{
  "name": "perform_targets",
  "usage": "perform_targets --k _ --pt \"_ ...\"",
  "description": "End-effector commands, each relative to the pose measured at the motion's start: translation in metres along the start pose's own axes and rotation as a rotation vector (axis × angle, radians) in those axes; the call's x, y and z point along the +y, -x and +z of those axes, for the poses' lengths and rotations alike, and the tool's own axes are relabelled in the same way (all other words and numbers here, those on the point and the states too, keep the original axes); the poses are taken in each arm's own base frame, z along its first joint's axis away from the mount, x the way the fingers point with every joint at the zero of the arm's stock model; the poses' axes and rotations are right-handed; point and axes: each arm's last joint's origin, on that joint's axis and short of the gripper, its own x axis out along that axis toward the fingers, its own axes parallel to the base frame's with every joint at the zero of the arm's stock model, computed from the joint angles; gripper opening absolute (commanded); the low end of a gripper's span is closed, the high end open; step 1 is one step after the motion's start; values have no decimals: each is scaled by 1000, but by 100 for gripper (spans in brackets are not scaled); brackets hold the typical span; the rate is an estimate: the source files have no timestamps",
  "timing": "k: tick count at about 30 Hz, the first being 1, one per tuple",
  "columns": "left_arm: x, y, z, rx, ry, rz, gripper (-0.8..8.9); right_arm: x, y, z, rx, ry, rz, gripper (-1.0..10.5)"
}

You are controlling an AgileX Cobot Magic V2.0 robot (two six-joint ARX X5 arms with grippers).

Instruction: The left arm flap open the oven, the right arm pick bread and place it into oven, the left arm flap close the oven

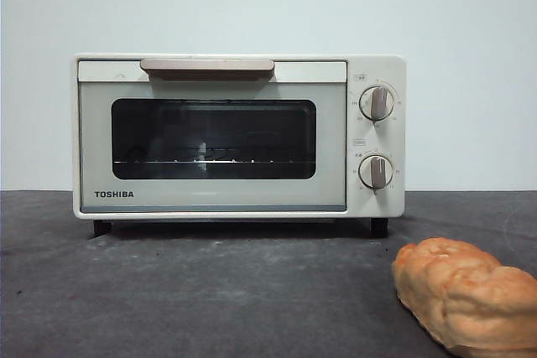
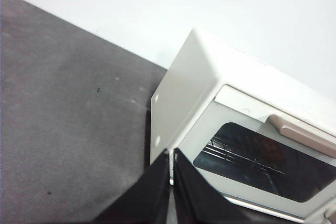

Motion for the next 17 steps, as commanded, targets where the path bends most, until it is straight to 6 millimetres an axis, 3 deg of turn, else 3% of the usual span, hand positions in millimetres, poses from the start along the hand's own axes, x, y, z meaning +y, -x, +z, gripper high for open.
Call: perform_targets --k 1,11,17 --pt "-11 5 19 11 -45 -20 16 8 3 19 5 2 4 6" --pt "-38 3 61 245 -236 -86 16 35 -5 72 292 150 150 6" --pt "-49 -6 75 419 -298 -185 16 44 -17 87 484 195 275 6"
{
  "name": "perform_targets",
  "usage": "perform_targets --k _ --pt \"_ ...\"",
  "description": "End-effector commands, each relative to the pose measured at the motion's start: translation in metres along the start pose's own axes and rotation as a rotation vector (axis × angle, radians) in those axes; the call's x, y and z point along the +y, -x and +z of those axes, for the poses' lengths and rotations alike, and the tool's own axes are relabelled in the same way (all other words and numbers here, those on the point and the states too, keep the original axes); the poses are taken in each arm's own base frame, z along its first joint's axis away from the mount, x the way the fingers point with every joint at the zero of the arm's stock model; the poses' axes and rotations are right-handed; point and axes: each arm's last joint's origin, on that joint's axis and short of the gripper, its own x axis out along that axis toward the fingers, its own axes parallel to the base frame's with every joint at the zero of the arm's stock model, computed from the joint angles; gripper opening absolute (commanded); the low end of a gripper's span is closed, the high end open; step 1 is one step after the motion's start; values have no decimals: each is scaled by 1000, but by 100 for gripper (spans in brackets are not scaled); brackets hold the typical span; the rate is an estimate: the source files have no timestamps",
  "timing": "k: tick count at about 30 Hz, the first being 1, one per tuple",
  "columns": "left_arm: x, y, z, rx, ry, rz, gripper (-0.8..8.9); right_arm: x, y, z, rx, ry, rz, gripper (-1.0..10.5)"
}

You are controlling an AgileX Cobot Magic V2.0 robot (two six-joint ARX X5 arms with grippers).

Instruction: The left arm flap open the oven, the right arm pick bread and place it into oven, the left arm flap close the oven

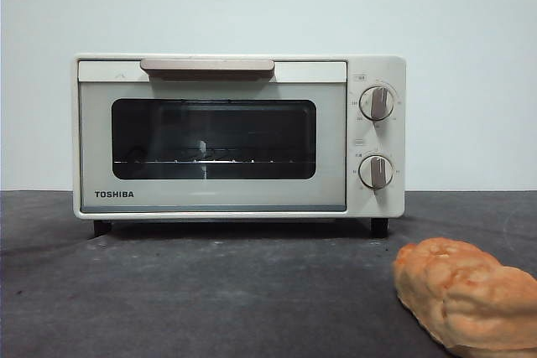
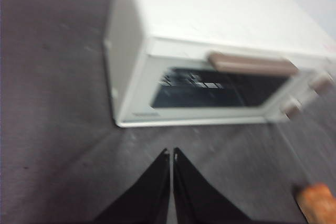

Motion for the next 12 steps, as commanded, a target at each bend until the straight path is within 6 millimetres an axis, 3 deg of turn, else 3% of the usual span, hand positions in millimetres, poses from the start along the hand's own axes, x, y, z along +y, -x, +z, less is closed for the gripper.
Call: perform_targets --k 1,7,12 --pt "-4 0 10 52 -84 -45 16 2 -2 8 63 74 50 6" --pt "-8 0 19 148 -128 -89 16 6 -9 10 246 69 131 6" --pt "-9 1 19 156 -130 -95 16 7 -11 6 299 65 155 6"
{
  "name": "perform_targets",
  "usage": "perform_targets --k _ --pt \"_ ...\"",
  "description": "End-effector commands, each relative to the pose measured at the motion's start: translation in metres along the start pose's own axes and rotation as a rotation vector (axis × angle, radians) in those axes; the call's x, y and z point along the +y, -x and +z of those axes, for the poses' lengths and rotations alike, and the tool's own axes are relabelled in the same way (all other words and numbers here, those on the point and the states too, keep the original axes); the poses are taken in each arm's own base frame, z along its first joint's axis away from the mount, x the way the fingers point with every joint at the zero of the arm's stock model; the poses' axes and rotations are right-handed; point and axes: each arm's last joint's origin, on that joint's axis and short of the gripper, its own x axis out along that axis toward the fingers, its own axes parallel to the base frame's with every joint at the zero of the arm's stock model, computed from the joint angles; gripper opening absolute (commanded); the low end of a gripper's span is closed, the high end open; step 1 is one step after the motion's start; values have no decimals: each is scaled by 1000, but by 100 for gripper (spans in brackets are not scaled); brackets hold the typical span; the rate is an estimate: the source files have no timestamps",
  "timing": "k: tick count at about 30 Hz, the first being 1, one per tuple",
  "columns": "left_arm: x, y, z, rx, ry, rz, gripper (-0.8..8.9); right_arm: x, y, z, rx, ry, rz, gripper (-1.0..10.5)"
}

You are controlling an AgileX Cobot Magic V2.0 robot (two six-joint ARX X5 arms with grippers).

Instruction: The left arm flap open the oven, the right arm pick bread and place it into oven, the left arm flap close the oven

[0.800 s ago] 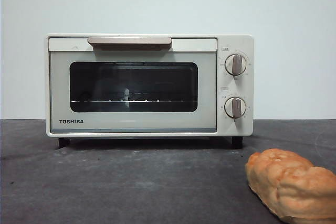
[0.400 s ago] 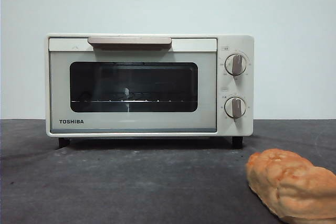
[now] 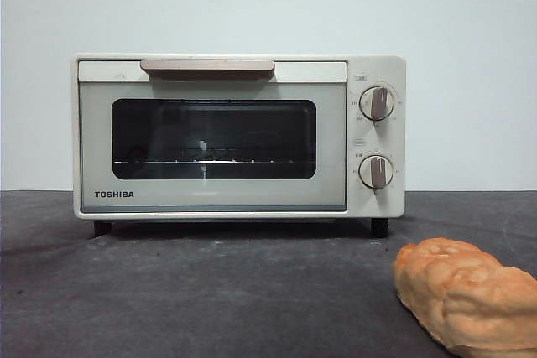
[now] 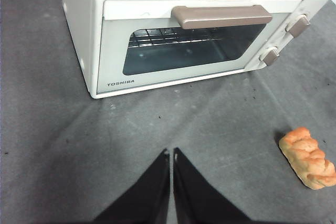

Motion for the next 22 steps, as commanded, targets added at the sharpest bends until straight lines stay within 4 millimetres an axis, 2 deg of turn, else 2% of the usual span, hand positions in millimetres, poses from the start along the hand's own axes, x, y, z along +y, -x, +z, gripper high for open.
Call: perform_targets --k 1,3,7,8,17,22 --pt "-2 3 4 -9 -31 -8 16 3 3 5 -19 42 9 6" --pt "-2 3 3 -6 -29 -8 16 3 3 5 -21 39 3 33" --pt "-2 3 3 -6 -29 -8 16 3 3 5 -24 21 3 379" --pt "-2 3 3 -6 -30 -8 16 3 3 5 -24 14 3 415" --pt "-2 3 3 -6 -30 -8 16 4 2 5 -16 -32 19 414" --pt "-2 3 3 -6 -29 -8 16 4 -10 4 57 -99 64 414"
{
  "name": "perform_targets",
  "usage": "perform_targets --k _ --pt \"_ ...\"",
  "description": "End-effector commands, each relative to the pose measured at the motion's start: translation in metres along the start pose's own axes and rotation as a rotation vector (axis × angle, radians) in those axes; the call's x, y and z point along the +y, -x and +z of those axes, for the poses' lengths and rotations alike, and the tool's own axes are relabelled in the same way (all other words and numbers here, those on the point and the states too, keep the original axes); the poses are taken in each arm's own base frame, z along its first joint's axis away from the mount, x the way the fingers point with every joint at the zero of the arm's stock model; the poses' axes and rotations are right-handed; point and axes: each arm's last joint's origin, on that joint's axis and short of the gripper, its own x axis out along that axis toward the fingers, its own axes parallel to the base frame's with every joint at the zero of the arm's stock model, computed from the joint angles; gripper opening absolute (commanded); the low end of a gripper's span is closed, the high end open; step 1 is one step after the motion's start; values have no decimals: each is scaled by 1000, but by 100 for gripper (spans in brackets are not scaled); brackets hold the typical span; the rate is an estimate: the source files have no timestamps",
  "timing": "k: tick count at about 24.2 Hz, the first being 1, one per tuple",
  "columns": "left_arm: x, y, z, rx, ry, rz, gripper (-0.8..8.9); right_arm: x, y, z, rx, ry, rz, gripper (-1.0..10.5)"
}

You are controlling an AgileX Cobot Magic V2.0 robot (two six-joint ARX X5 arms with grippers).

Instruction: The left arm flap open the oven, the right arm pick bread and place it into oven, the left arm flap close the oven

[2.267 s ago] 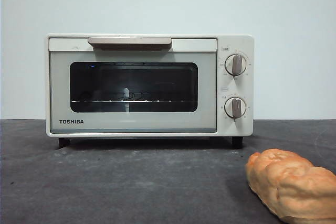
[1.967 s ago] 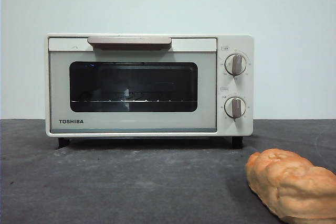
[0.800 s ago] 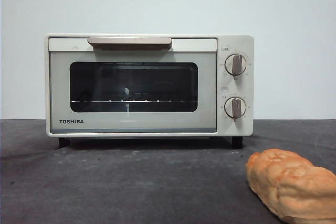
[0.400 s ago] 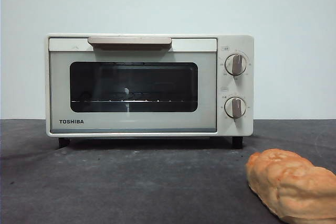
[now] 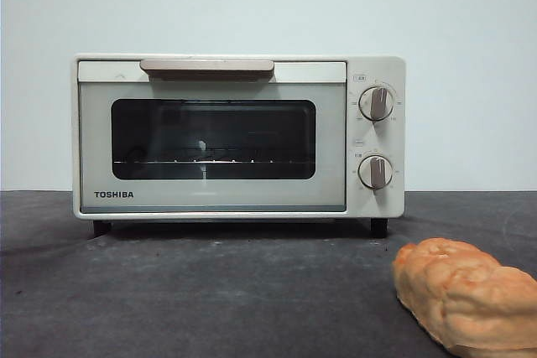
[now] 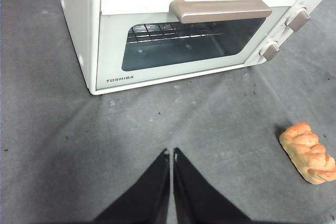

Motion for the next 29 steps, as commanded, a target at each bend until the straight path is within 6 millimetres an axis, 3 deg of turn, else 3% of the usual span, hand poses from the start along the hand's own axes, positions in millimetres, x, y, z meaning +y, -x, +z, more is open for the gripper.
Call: perform_targets --k 1,7,17,29 --pt "-2 3 5 -19 -22 -6 16 0 -7 2 37 -58 24 414" --pt "-2 3 5 -19 -23 -6 16 -5 -38 -14 129 -98 -7 414" --pt "-2 3 5 -18 -23 -7 16 -4 -94 -58 181 -148 -61 415" --pt "-2 3 5 -18 -23 -7 16 10 -164 -79 290 -61 -241 425"
